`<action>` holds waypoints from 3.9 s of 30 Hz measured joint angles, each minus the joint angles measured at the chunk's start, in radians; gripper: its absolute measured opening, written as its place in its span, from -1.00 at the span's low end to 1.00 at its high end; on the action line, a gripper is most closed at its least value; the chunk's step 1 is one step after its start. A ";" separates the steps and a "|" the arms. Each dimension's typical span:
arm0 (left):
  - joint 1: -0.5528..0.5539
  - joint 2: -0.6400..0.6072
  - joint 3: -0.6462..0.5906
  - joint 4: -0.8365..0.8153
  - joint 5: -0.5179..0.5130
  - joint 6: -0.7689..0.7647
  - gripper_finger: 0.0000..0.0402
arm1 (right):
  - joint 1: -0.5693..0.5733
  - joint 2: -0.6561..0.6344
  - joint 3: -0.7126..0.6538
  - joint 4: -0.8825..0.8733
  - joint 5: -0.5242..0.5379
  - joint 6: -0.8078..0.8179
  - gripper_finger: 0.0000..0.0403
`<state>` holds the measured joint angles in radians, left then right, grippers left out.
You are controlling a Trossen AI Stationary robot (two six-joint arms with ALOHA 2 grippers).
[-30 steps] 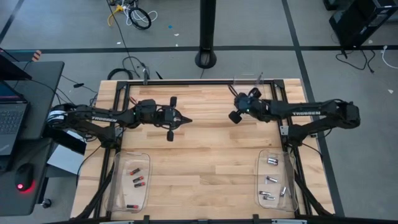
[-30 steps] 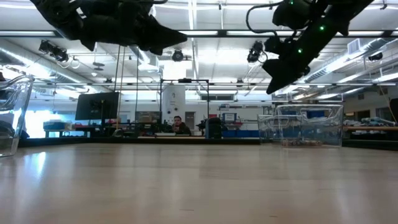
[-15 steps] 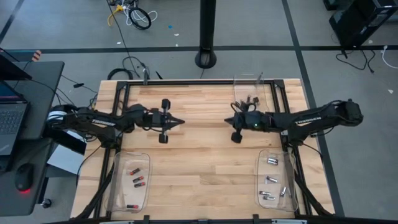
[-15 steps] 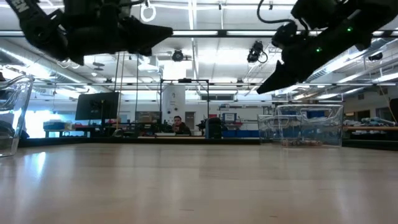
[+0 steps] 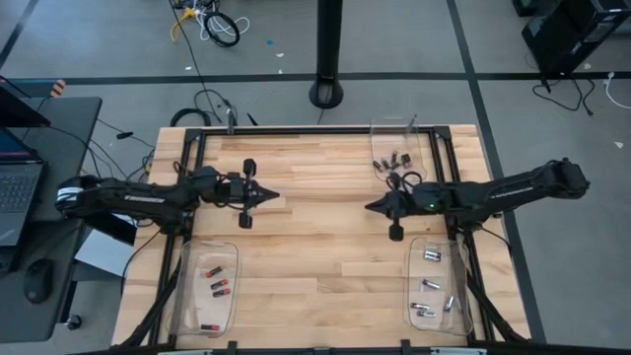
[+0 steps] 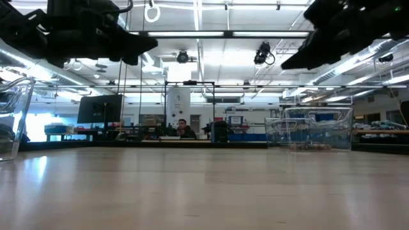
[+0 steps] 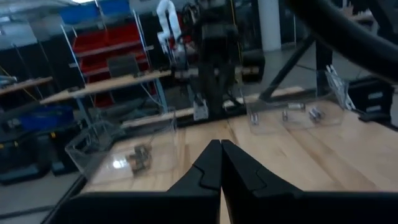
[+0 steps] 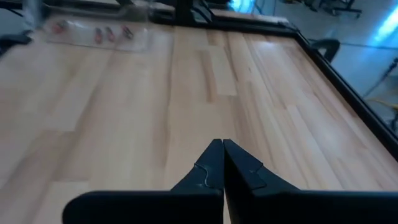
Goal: Sort batteries
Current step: Return to Home Position
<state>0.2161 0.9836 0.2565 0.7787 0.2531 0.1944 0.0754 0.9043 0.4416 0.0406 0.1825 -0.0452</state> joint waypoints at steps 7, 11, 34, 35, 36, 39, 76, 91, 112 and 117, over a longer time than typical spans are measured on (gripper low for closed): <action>0.000 -0.168 0.000 -0.241 0.008 0.013 -0.95 | 0.054 -0.115 -0.023 -0.043 0.003 -0.001 -0.96; 0.000 -0.225 0.000 -0.337 0.012 0.013 -0.95 | 0.061 -0.159 -0.145 0.117 -0.078 0.024 -0.96; 0.015 -0.473 0.000 -0.608 0.023 0.027 -0.95 | 0.061 -0.342 -0.404 0.314 -0.097 0.079 -0.96; 0.015 -0.490 0.000 -0.624 0.021 0.027 -0.95 | 0.061 -0.349 -0.404 0.303 -0.097 0.084 -0.96; 0.015 -0.509 -0.009 -0.623 0.021 0.027 -0.95 | 0.061 -0.354 -0.404 0.295 -0.096 0.087 -0.96; 0.015 -0.574 -0.081 -0.540 0.021 0.010 -0.95 | 0.061 -0.366 -0.404 0.277 -0.092 0.079 -0.96; 0.093 -0.984 -0.230 -0.593 -0.040 -0.023 -0.95 | 0.199 -0.614 -0.436 0.091 0.091 0.090 -0.97; 0.093 -0.984 -0.203 -0.675 -0.095 0.016 -0.95 | 0.082 -0.676 -0.435 0.022 0.135 0.021 -0.97; 0.093 -0.983 -0.200 -0.663 -0.062 0.033 -0.95 | -0.257 -0.787 -0.435 -0.008 -0.305 -0.064 -0.98; 0.093 -0.983 -0.248 -0.595 -0.076 0.023 -0.95 | -0.292 -0.779 -0.435 -0.015 -0.258 -0.029 -0.97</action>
<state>0.3096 0.0010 0.0086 0.1833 0.1774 0.2173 -0.2164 0.1252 0.0071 0.0251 -0.0751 -0.0742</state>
